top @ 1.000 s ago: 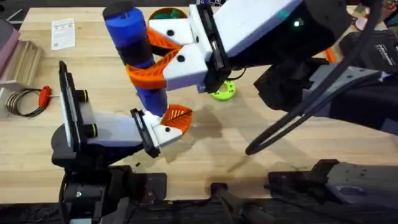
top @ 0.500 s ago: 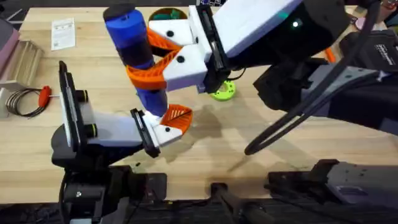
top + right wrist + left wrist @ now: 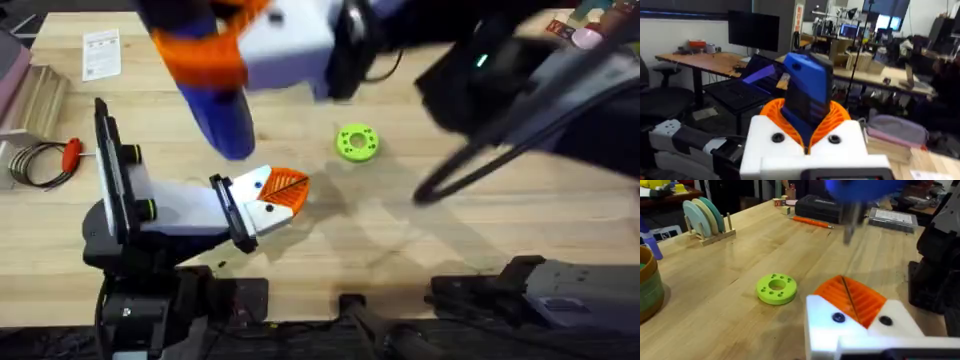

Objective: Pick up the gripper from the table and insert it into the empty holder that is missing its gripper. Then pick up a screw, insert it into the mounting hole, and use the screwdriver to tighten it. Finally, clean up the table by picking up the vegetable and placing it into the bucket.

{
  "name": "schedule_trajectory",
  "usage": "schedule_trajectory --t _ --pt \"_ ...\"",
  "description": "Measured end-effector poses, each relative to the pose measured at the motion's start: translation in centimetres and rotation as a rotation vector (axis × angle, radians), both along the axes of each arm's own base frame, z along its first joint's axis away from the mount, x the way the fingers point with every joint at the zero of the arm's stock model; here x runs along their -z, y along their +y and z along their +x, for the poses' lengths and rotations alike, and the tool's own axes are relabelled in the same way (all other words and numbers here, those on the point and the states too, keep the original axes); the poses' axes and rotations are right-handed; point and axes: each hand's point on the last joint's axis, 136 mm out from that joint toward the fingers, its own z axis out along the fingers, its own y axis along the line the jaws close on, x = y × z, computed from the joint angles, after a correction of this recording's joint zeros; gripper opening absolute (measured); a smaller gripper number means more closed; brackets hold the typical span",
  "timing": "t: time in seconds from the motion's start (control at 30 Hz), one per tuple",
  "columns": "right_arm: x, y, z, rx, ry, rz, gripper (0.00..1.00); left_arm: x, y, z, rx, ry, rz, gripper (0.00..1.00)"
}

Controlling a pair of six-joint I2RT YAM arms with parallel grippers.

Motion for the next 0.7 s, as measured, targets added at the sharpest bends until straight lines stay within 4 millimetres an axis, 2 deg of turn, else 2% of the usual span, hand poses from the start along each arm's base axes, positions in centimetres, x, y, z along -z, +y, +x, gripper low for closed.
schedule_trajectory --t 0.17,0.3,0.4,0.5,0.7 --pt "-1.2 -0.4 3.0 0.051 0.095 -0.112 0.020 0.0 0.0 0.0 0.000 0.000 0.000 0.015" --pt "-0.2 -2.1 6.7 0.163 0.238 -0.261 0.020 0.0 0.0 0.0 0.000 0.000 0.000 0.015" --pt "1.9 -4.6 10.1 0.338 0.347 -0.403 0.020 0.0 0.0 0.0 0.000 0.000 0.000 0.015" --pt "4.5 -7.9 12.7 0.537 0.374 -0.551 0.020 0.0 0.0 0.0 0.000 0.000 0.000 0.015" --pt "9.0 -14.2 15.2 0.794 0.264 -0.824 0.020 0.0 0.0 0.0 0.000 0.000 0.000 0.015"
